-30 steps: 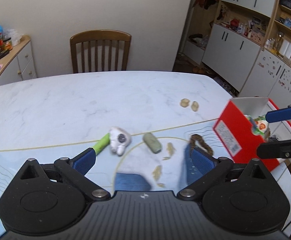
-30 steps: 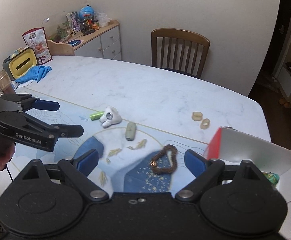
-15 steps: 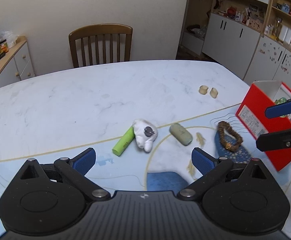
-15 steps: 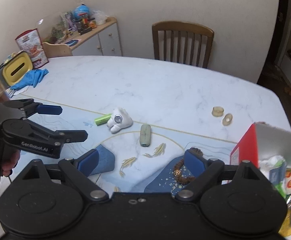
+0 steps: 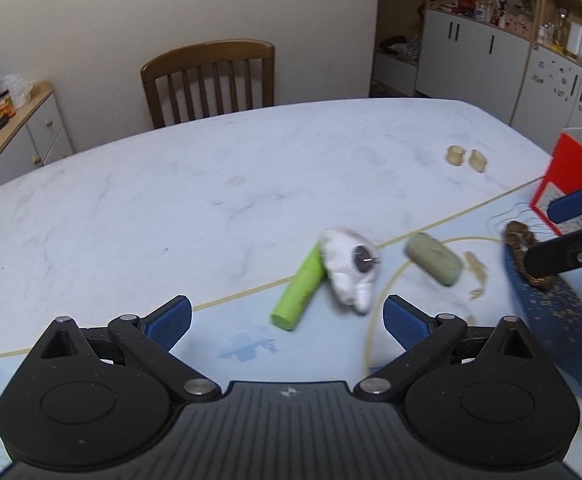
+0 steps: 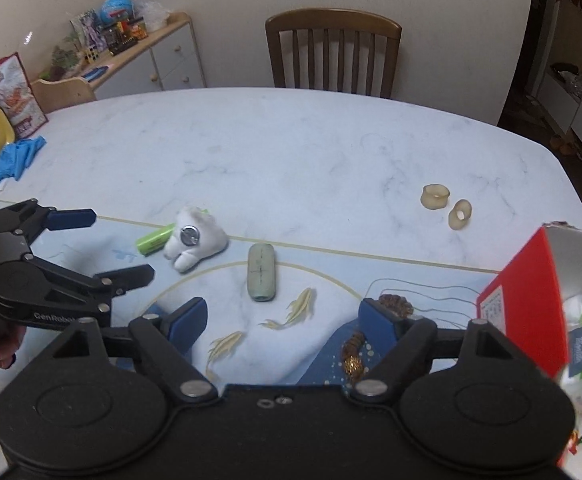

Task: Organize objects
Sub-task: 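Withdraw both grippers from the box toward the remaining table items, then grasp the green stick with the left gripper while the right grasps the soap bar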

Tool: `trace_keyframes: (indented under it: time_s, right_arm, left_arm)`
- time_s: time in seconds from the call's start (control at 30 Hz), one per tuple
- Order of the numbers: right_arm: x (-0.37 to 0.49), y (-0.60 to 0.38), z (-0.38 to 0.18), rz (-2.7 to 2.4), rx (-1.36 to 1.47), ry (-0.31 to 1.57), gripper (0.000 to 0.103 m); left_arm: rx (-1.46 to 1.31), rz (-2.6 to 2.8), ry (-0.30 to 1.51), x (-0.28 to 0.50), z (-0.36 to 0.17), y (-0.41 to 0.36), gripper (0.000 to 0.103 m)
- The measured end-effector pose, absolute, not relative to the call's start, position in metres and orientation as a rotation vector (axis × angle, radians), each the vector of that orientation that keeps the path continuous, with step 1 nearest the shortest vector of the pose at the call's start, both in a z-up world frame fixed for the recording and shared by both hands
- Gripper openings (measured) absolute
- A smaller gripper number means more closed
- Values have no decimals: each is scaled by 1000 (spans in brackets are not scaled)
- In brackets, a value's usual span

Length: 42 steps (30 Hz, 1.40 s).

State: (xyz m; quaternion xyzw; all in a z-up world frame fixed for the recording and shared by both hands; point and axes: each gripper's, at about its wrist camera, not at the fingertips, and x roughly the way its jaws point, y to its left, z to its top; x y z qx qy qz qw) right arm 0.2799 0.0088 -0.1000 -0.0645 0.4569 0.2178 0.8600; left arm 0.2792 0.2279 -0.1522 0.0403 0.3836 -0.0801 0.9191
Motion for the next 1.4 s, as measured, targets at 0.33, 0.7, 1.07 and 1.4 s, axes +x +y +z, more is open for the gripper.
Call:
trace_keyframes:
  time_s: [0.33,0.7,1.07,1.4]
  right_arm:
    - [298,33,-126,451,-172,976,75]
    - [314,47,-145,443,-176,996,56]
    - [318,64,-154,450,-209,984,41]
    - [315,74,-157,442,-228,973,30]
  left_arm:
    - [81,-154,798,300,-170,245,102]
    - [135,-216,787,311,-175,236,71]
    - [151,-300,779,317,-174,221,45]
    - [114,-337,812,322,-170,215,18]
